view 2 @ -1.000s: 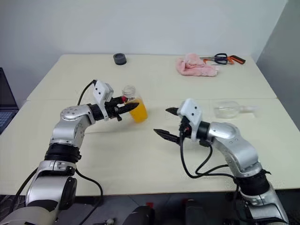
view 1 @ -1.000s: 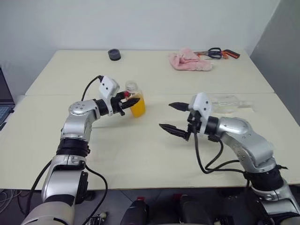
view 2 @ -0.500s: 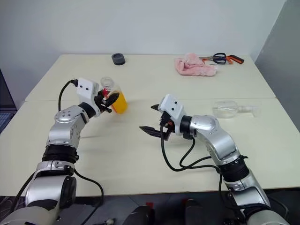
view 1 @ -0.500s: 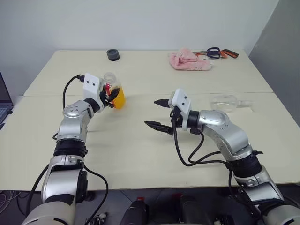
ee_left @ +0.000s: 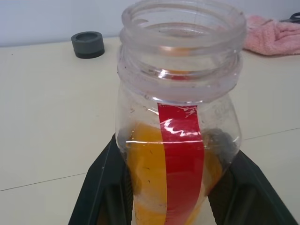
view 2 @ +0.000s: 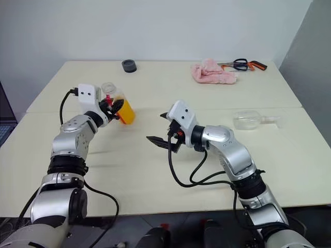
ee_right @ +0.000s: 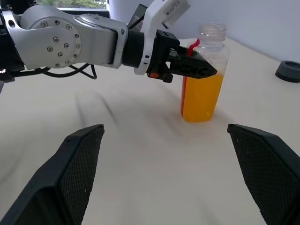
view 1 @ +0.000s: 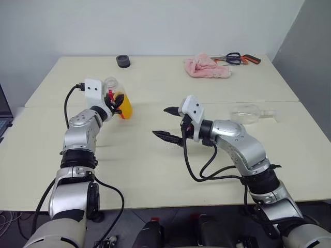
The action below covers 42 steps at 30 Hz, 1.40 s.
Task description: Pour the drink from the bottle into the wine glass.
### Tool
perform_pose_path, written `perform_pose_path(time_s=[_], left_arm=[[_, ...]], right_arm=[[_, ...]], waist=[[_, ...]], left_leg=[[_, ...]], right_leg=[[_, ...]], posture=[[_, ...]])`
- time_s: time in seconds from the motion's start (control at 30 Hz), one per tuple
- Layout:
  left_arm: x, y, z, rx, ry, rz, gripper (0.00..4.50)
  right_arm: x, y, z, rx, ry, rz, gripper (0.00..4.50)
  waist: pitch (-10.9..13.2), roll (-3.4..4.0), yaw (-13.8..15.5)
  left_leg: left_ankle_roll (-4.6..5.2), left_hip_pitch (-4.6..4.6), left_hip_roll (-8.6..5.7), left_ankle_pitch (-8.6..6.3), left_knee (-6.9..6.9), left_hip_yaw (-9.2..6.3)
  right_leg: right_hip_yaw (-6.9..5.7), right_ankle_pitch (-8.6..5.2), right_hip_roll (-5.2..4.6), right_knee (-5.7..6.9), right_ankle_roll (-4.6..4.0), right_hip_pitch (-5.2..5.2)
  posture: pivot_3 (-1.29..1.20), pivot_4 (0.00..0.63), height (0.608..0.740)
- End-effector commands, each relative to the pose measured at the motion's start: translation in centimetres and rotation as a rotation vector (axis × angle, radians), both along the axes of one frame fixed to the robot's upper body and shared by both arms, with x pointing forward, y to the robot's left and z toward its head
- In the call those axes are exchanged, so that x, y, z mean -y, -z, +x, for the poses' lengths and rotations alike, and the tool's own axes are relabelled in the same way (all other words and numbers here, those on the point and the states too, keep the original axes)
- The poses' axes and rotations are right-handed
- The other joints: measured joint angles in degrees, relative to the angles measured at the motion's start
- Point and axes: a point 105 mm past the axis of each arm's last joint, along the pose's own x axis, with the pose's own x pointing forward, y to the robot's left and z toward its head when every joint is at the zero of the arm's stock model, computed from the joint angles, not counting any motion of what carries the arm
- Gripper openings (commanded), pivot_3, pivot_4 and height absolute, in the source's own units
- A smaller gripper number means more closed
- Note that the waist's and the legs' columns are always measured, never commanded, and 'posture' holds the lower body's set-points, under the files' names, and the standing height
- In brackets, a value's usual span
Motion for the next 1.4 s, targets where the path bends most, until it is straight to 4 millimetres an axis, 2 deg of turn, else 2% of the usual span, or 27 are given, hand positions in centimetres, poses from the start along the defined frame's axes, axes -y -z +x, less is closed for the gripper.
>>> perform_pose_path(time_s=[0.03,0.3,0.67,0.93,1.4], left_arm=[[-1.4,0.0,0.1,-0.020,-0.057,0.023,1.99],[-1.4,0.1,0.5,-0.027,-0.059,0.024,4.48],[-1.1,-0.1,0.3,0.014,-0.036,0.054,4.48],[-0.5,-0.8,-0.6,0.132,-0.020,0.127,4.48],[-0.7,1.1,-3.7,0.204,-0.053,0.115,4.48]], right_arm=[[-0.5,-1.2,-0.2,0.033,-0.008,0.019,4.50],[-0.4,-1.1,-0.2,0.029,-0.003,0.018,4.50],[-0.5,-1.0,-0.4,0.027,-0.004,0.022,4.50],[0.1,-0.6,-0.5,0.025,0.020,0.024,4.50],[2.7,0.1,-1.4,0.081,0.084,0.063,4.50]], waist=[[0.0,0.00,0.0],[0.0,0.00,-0.1],[0.0,0.00,-0.1],[0.0,0.00,-0.1],[0.0,-0.01,0.1]], left_leg=[[0.00,0.01,0.00,0.00,0.00,0.00],[0.00,-0.08,-0.02,0.00,0.00,0.02],[-0.01,-0.20,-0.03,0.00,0.00,0.03],[-0.01,-0.22,-0.03,0.00,0.00,0.02],[-0.01,-0.28,-0.02,0.00,0.00,-0.01]], right_leg=[[0.01,0.00,0.00,0.04,0.00,0.00],[0.01,0.00,-0.01,0.09,0.00,-0.15],[0.03,0.00,-0.03,0.07,-0.01,-0.26],[0.07,0.01,-0.04,0.06,-0.01,-0.28],[0.09,0.01,-0.06,-0.03,-0.01,-0.27]], posture=[[0.00,0.150,0.740],[0.00,0.150,0.740],[0.00,0.150,0.740],[0.00,0.150,0.740],[0.00,0.150,0.740]])
